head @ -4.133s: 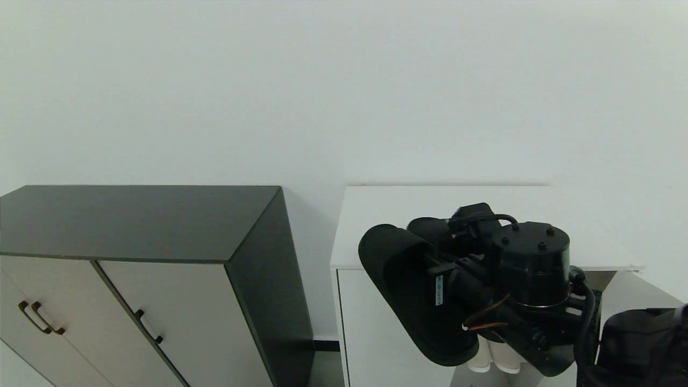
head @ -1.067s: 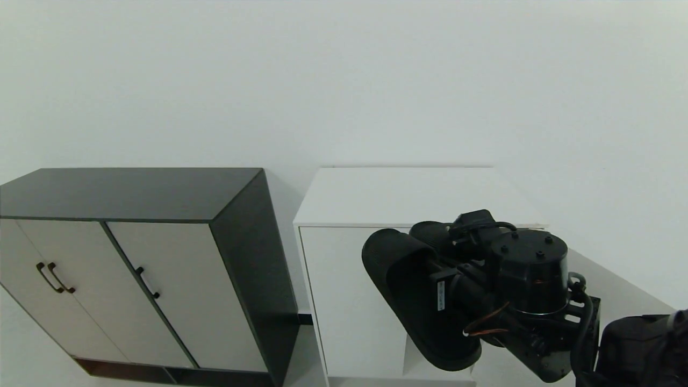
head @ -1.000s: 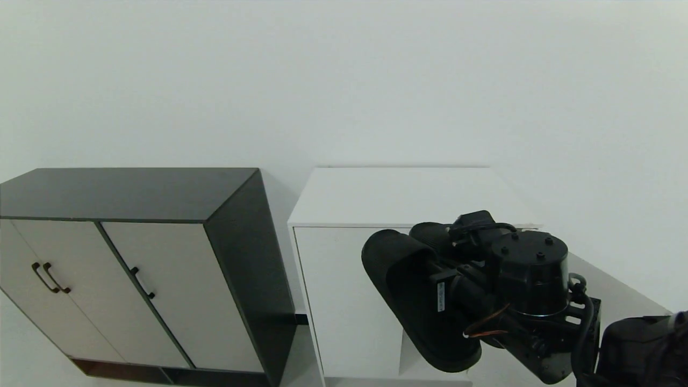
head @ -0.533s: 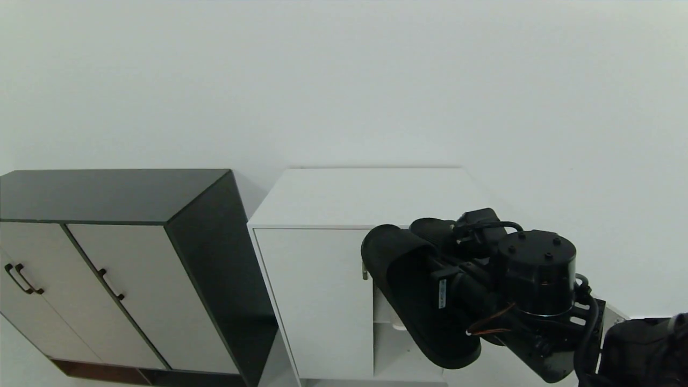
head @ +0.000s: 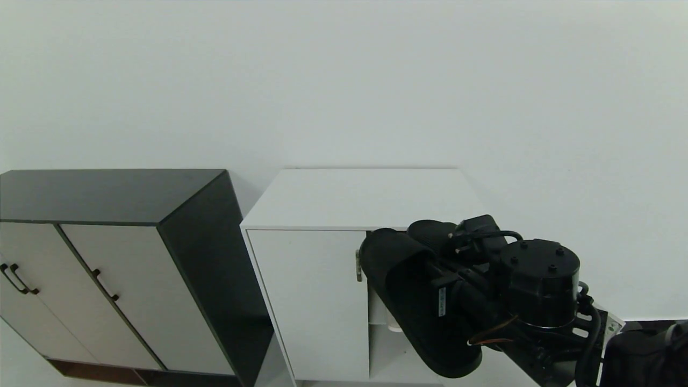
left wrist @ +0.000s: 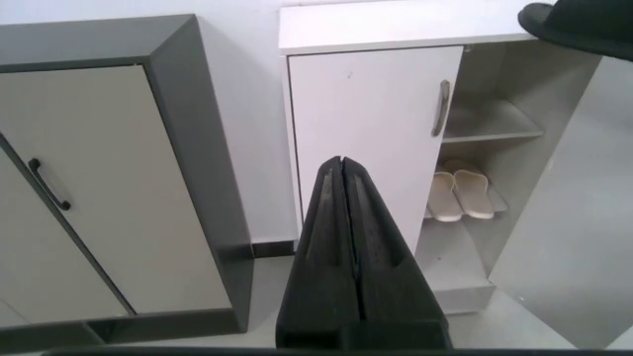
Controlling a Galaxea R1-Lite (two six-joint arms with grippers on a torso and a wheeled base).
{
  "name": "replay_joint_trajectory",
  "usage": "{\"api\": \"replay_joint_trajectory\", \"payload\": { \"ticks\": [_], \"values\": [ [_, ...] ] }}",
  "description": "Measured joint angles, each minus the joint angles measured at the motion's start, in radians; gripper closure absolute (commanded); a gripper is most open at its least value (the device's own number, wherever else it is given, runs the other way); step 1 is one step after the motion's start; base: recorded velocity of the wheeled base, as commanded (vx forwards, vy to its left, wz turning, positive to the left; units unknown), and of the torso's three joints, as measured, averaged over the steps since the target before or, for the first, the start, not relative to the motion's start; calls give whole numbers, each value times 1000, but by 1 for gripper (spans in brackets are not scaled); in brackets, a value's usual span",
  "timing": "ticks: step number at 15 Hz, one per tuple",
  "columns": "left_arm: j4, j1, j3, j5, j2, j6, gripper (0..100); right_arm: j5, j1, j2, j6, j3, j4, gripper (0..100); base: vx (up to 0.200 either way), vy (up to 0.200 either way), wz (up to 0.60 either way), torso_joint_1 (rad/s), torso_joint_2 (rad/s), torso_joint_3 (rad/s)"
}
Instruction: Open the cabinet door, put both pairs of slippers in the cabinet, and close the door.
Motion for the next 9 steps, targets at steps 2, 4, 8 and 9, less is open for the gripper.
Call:
{"api": "replay_joint_trajectory", "payload": {
  "ticks": [2, 4, 8, 9],
  "values": [
    [-1, 0, 0, 0, 0, 0, 100, -1, -2, 1, 0, 2, -1, 100, 0, 0, 0, 0, 0, 0],
    [0, 0, 0, 0, 0, 0, 100, -1, 1, 1, 0, 5, -3, 100, 0, 0, 0, 0, 0, 0],
    [0, 0, 0, 0, 0, 0, 100, -2, 2, 1, 0, 7, -2, 100, 0, 0, 0, 0, 0, 0],
    [0, 0, 0, 0, 0, 0, 100, -1, 2, 1, 0, 9, -3, 100, 0, 0, 0, 0, 0, 0]
  ]
}}
